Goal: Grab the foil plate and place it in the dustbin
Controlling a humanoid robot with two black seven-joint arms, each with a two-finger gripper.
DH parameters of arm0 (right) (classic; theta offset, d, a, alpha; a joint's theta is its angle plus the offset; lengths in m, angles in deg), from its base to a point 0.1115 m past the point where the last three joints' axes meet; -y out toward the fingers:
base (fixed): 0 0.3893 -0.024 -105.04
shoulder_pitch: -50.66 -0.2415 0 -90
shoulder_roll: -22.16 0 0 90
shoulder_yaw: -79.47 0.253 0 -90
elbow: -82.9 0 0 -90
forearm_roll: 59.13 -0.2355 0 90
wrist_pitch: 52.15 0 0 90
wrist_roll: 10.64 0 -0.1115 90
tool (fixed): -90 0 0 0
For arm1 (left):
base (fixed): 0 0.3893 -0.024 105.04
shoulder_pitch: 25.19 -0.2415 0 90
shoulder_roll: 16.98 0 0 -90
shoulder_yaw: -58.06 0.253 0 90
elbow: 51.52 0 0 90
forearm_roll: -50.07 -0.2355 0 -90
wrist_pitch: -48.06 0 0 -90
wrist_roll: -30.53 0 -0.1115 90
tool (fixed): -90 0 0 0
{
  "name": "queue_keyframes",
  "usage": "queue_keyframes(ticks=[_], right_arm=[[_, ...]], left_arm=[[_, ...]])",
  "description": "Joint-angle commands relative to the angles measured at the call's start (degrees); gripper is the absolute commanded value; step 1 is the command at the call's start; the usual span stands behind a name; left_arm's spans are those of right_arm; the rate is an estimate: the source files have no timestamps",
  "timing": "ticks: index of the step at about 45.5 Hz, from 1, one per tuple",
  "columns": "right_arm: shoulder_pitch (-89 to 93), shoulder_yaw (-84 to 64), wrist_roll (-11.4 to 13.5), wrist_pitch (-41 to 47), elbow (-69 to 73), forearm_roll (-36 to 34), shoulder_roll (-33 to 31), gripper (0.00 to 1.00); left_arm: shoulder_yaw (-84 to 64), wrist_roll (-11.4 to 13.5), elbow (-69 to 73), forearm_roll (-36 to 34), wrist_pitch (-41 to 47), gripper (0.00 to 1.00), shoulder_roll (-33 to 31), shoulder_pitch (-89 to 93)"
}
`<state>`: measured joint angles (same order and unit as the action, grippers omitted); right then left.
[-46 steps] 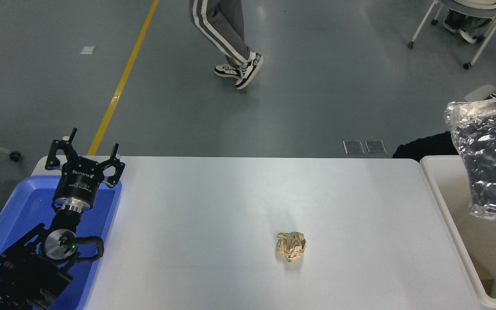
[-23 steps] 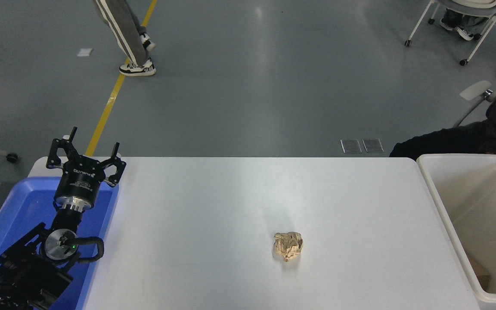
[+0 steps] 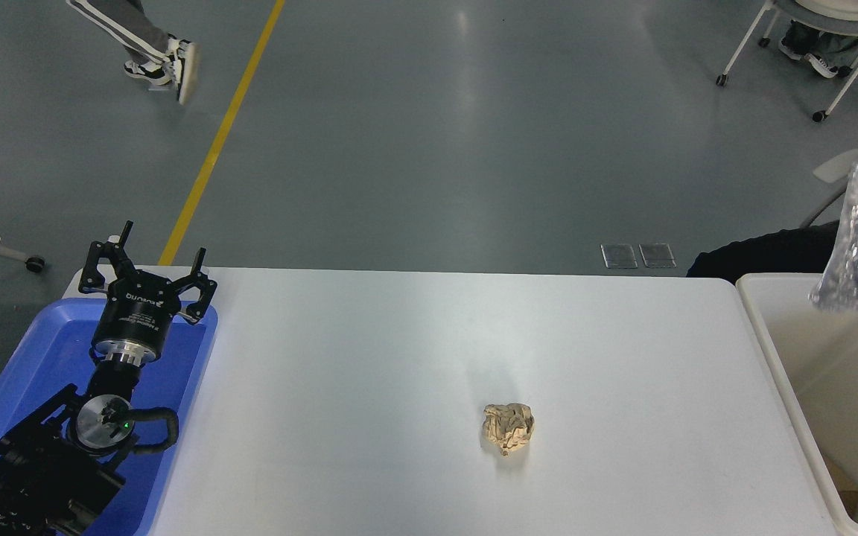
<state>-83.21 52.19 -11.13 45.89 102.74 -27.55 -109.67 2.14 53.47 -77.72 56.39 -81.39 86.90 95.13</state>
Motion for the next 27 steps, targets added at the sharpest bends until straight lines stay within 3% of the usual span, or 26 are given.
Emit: queue_keyframes(ticks=[1, 27], right_arm=[[0.81, 1.71, 0.05, -0.66, -1.29, -0.47, 1.13, 0.0], [-1.48, 1.71, 0.05, -0.75, -1.11, -0.38, 1.22, 0.0]], left_arm=[[0.02, 0.0, 0.01, 0.01, -0.01, 1.0, 0.0, 0.0], [0.02, 0.0, -0.07, 0.01, -0.01, 1.0, 0.0, 0.0]])
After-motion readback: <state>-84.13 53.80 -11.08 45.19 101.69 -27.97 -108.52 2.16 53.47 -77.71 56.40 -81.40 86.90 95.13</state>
